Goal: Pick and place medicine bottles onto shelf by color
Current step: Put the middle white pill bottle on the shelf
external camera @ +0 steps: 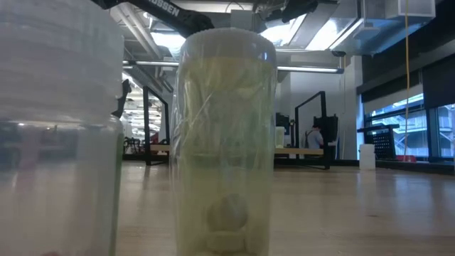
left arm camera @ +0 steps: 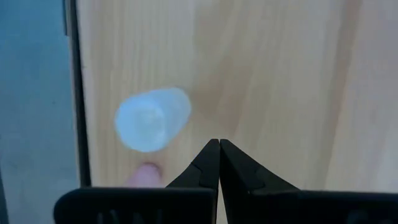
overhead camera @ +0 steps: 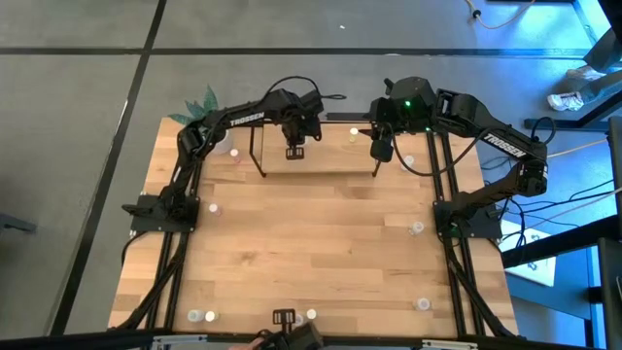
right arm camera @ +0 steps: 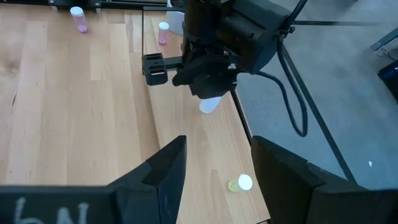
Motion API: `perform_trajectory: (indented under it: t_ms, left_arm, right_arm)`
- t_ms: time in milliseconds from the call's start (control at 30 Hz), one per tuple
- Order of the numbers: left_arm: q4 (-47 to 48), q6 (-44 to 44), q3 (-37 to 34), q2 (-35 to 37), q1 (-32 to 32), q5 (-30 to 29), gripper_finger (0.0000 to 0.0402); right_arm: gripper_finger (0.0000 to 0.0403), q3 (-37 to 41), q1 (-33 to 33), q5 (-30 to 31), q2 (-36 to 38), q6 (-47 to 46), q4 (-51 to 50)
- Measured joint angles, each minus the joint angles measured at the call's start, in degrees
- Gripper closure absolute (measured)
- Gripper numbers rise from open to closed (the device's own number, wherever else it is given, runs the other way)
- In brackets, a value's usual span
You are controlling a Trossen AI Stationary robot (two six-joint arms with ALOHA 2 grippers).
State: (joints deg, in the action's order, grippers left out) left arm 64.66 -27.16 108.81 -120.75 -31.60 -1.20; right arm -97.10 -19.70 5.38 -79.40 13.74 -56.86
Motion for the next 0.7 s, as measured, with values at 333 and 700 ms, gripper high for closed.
perform_trajectory:
  t_ms: [333,700]
  left_arm:
    - [-1.13,0.00,0.00,-0.16,-0.37,0.05,0.0401]
    - [-4.18,-0.34,0.02,-0.72,-0.74,-1.09,0.0401]
  right_arm:
    - [0.0221,0.00,0.01,0.00,0.00,0.17,0.02]
    - [0.0221,0.00,0.02,0.00,-0.02,0.20,0.02]
